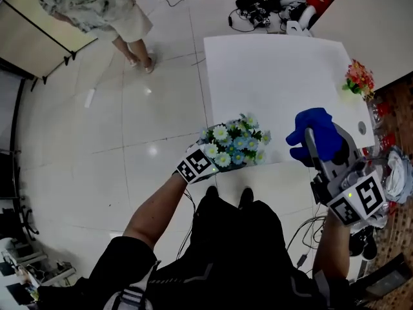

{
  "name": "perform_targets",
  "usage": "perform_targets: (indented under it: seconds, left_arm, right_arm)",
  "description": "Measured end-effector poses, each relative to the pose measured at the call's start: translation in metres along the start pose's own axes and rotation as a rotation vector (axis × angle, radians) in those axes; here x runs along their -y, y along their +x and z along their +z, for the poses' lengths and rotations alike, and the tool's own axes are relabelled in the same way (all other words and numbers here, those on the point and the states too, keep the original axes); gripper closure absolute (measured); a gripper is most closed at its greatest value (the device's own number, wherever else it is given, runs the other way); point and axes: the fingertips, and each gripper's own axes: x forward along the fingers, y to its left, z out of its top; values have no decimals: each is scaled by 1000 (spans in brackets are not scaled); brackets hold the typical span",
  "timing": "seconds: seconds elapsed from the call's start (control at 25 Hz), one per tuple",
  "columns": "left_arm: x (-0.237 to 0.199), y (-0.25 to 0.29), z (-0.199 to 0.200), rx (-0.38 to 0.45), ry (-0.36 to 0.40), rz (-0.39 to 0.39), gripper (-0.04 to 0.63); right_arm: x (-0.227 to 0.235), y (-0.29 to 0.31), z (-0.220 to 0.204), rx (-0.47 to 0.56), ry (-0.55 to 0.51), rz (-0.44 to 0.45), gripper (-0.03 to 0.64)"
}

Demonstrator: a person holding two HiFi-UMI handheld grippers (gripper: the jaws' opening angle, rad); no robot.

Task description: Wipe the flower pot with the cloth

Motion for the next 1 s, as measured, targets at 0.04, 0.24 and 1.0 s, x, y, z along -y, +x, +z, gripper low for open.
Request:
perform_targets:
  seconds: [0.04,0.24,1.0]
  left_arm:
    - [1,4,-9,-4,1,0,46]
    - [7,22,-39,-2,32,-7,46]
    - [7,34,-45,64,177,-48,44]
  right_arm:
    - [2,-1,-7,0,0,-5,535]
    - [13,-4,-44,-4,7,-29,535]
    - [24,11,-84,17,23,-48,535]
